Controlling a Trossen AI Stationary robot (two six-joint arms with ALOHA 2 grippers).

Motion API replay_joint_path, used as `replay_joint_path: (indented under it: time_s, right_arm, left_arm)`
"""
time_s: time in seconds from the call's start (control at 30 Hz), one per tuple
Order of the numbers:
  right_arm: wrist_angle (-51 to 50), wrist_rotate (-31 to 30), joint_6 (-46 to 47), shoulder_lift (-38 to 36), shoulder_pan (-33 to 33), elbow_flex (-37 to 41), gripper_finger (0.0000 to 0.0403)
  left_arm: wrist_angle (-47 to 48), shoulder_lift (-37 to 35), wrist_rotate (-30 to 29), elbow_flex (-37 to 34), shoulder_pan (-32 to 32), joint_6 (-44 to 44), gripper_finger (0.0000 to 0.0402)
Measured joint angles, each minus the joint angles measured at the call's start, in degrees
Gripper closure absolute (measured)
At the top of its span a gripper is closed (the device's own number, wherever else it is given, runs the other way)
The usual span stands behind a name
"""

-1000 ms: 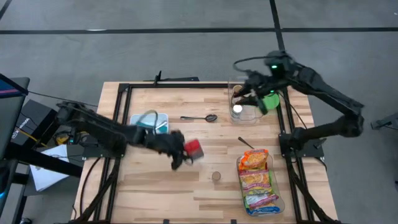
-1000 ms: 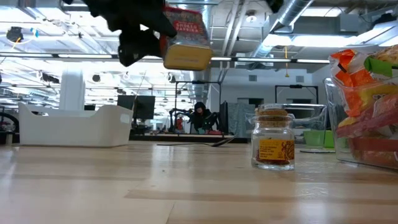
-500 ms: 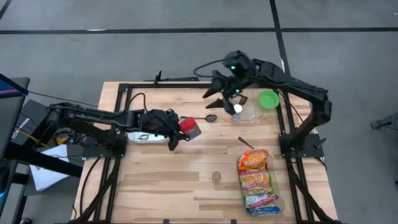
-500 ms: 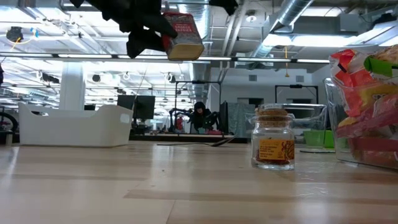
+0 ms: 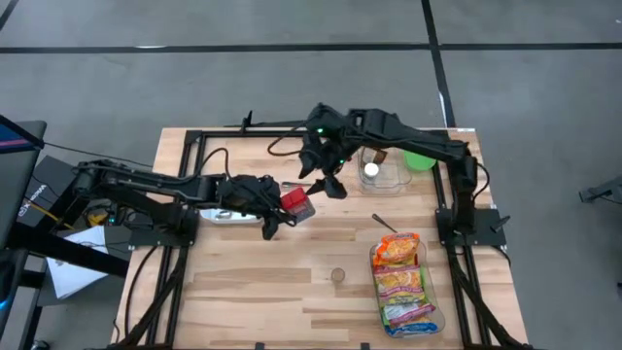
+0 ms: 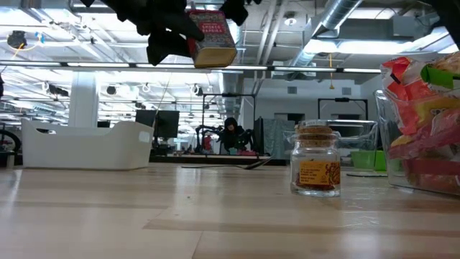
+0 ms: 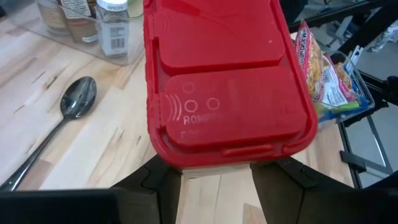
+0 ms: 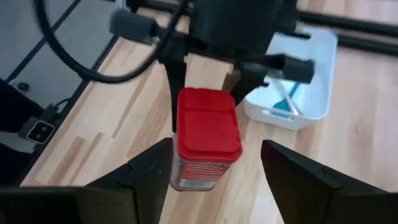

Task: Pick & Place Food Item
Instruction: Put the red seasoning can into the top transparent bin

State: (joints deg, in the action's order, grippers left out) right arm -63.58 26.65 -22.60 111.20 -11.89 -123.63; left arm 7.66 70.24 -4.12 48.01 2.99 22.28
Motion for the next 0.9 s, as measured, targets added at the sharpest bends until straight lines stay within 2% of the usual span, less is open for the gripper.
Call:
replay_joint_path:
  time_s: [0.9]
  right_arm:
    - [2.2,-1.12,7.81,1.63,4.25,-1.29,0.0162]
  left_arm:
    - [-4.63,0.0,-0.07,0.04,1.22,-2.99,0.0248]
